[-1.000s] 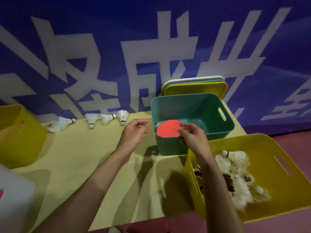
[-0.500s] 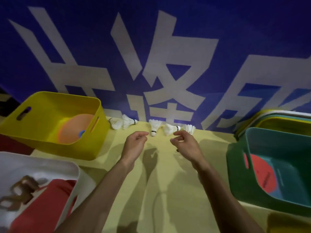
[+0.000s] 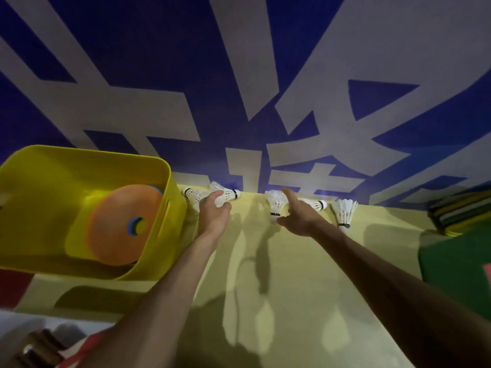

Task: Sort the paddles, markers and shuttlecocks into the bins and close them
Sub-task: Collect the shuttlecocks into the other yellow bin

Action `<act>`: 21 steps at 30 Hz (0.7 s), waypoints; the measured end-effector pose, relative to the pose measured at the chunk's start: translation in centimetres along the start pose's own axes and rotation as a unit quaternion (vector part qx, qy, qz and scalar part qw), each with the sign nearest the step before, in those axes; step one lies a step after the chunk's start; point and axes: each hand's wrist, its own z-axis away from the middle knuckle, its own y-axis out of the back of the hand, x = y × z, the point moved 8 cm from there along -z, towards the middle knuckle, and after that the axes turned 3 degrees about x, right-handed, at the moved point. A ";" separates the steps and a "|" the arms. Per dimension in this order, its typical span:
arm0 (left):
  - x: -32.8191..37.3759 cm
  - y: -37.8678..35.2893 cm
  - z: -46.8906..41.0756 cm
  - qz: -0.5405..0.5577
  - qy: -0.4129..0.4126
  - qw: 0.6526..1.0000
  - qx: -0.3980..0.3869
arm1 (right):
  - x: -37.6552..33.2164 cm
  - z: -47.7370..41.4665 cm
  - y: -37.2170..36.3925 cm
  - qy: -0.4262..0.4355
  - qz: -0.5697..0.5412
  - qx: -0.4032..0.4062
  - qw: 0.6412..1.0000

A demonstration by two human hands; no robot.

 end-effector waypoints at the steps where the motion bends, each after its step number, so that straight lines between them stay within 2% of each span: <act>1: -0.1 -0.1 -0.6 -0.002 -0.002 1.000 0.007 | 0.1 -0.6 -0.2 -0.008 0.008 -0.005 1.000; 7: -2.2 -0.9 -3.1 0.030 0.074 0.997 0.005 | 0.7 -3.3 -1.9 -0.040 0.046 -0.044 0.997; 12: -2.2 -1.0 -2.7 -0.024 0.044 0.999 0.020 | 1.5 -2.9 -2.1 -0.055 0.052 -0.004 0.997; 16: -2.5 -0.8 -1.2 -0.009 0.033 0.999 0.036 | 2.6 -1.2 -1.8 -0.051 0.050 0.055 0.996; 21: -1.2 -0.2 1.5 0.034 0.005 0.999 0.017 | 3.2 2.4 -1.0 -0.020 0.008 0.067 0.998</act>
